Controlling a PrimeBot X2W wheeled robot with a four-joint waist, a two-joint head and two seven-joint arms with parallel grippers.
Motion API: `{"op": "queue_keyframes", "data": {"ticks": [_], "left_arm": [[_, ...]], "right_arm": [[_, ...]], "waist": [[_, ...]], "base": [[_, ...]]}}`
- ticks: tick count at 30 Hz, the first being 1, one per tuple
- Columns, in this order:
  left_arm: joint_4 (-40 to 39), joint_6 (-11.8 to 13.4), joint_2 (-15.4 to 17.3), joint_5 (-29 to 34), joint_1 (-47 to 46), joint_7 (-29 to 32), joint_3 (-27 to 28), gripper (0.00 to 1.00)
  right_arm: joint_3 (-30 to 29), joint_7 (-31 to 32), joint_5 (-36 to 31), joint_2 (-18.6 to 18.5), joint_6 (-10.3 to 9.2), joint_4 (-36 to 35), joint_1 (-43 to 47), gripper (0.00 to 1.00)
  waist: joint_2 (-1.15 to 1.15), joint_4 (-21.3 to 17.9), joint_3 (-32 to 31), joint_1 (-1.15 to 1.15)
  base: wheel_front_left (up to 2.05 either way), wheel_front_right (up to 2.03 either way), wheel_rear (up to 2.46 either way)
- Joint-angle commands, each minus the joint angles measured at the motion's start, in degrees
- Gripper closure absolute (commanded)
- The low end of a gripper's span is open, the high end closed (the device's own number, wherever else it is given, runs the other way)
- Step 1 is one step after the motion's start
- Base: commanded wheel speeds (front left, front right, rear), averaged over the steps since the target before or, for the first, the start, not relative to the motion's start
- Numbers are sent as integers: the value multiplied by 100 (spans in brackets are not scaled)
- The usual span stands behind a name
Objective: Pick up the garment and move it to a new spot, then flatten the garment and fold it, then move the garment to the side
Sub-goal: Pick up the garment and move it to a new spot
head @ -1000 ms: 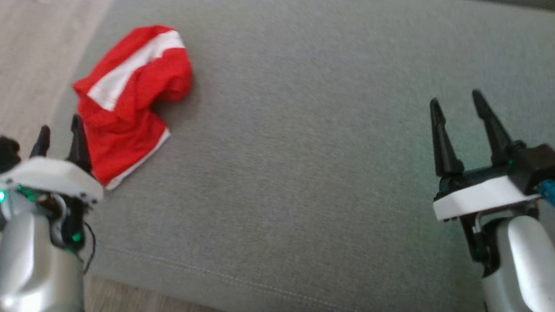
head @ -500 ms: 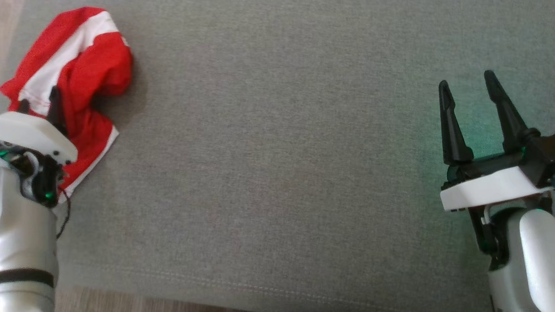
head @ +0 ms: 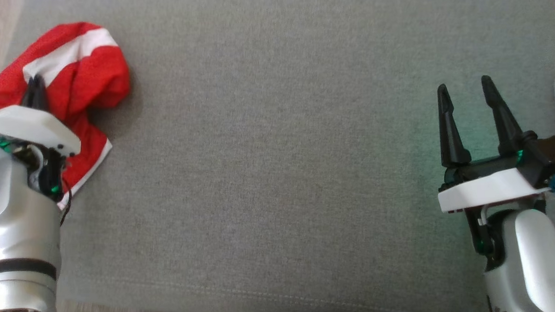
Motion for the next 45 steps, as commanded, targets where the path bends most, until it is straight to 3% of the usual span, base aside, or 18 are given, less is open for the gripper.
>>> {"op": "queue_keyframes", "data": {"ticks": [1, 7, 13, 25, 36, 45], "left_arm": [[-279, -28, 319, -6, -117, -120, 51, 100], [-1116, -34, 157, -14, -53, -196, -484, 100], [-2291, -24, -143, -28, 17, 187, -905, 100], [-4527, 539, -826, 41, 29, 1378, -1472, 100], [-4496, 822, -1092, 65, -461, 1498, -1932, 100], [-3619, 1058, -1145, 96, -1364, 835, -1995, 100]], "right_arm": [[150, -84, 79, -5, 20, -120, -82, 0], [241, -271, 322, -5, 20, 192, -51, 0], [369, -463, 519, -5, 20, 468, -87, 0], [557, -804, 863, -5, 20, 853, -357, 0], [844, -991, 1153, -5, 20, 1077, -685, 0], [1125, -1046, 1384, -5, 20, 1189, -933, 0]], "waist": [[0, -33, -212, 0], [0, -166, -648, 0], [0, -439, -900, 0], [0, -1170, -933, 0], [0, -1836, -543, 0], [0, -2347, -252, 0]], "base": [[0, 0, 0], [0, 0, 0], [0, 0, 0], [0, 0, 0], [0, 0, 0], [0, 0, 0]]}}
